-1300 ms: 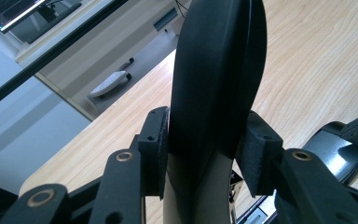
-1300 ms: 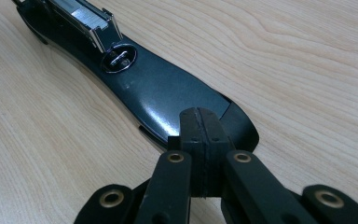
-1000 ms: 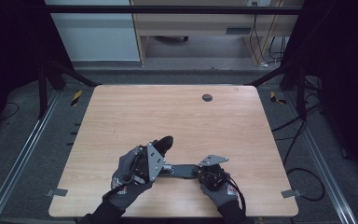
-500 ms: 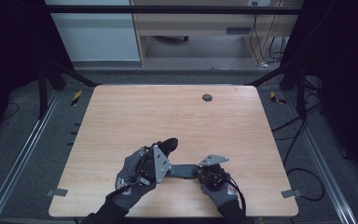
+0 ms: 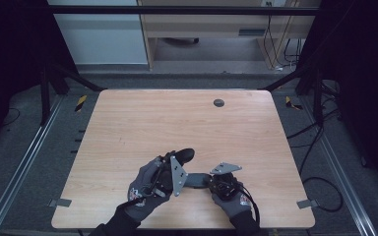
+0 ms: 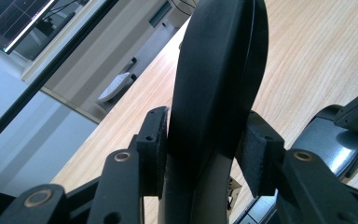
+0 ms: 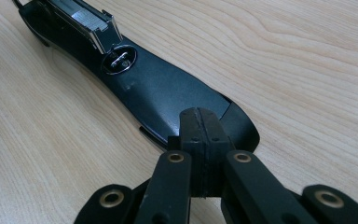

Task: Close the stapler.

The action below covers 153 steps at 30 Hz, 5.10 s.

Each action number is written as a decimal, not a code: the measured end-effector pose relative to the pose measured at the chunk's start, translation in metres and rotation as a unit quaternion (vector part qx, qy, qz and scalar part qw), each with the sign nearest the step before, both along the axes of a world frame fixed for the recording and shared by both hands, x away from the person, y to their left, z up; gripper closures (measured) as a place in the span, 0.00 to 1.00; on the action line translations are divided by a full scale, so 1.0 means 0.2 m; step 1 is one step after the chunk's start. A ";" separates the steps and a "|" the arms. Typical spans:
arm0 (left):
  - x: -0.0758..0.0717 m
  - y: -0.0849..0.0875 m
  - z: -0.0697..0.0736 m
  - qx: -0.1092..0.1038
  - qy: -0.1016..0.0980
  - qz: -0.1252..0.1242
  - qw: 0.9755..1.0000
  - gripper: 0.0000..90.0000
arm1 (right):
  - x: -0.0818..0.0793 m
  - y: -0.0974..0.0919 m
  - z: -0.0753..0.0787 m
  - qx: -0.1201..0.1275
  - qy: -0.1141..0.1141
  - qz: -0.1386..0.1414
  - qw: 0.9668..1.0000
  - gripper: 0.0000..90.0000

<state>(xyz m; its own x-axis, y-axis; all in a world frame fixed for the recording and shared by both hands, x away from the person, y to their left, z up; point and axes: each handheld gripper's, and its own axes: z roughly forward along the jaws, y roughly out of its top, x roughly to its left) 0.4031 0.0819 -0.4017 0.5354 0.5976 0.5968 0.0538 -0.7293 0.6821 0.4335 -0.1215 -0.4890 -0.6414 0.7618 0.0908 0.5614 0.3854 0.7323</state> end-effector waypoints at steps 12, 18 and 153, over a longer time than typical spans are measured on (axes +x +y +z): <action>0.00 -0.05 -0.04 0.025 -0.007 -0.008 1.000 0.62 | 0.00 0.00 0.00 0.003 0.001 0.000 1.000 1.00; -0.01 -0.07 -0.07 0.038 -0.013 -0.012 0.999 0.62 | 0.00 0.00 0.00 0.002 0.001 0.001 1.000 1.00; 0.03 0.08 0.00 -0.050 0.076 -0.052 0.995 0.42 | -0.04 -0.23 0.22 0.079 -0.081 -0.054 0.992 1.00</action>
<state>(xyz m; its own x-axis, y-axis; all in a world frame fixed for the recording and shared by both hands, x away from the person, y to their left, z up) 0.4089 0.0989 -0.4025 0.6768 0.5861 0.4454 0.0893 -0.6659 0.7406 0.4251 -0.1673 -0.4454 -0.5734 0.8109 0.1171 0.4627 0.2026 0.8630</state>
